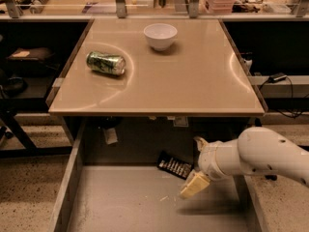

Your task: Pick rxbar chocolate from top drawer and place on counter

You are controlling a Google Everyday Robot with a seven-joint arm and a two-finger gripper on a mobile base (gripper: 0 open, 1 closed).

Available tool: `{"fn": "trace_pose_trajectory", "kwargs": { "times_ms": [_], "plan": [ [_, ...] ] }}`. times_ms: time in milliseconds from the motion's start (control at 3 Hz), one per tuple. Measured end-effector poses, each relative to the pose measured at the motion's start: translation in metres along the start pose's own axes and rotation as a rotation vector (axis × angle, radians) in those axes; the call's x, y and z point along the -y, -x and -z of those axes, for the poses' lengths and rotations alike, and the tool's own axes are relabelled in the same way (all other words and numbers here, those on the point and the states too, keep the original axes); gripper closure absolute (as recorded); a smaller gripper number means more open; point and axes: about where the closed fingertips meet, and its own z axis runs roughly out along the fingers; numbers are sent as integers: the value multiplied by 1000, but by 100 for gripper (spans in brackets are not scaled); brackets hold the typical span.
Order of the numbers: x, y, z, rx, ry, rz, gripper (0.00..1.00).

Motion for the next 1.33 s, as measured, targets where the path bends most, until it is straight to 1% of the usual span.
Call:
{"fn": "trace_pose_trajectory", "kwargs": {
  "times_ms": [333, 667, 1000, 1333],
  "plan": [
    [-4, -7, -32, 22, 6, -14, 0],
    [-6, -9, -52, 52, 11, -14, 0],
    [-7, -12, -66, 77, 19, -14, 0],
    [-7, -12, -66, 78, 21, -15, 20]
  ]
}}
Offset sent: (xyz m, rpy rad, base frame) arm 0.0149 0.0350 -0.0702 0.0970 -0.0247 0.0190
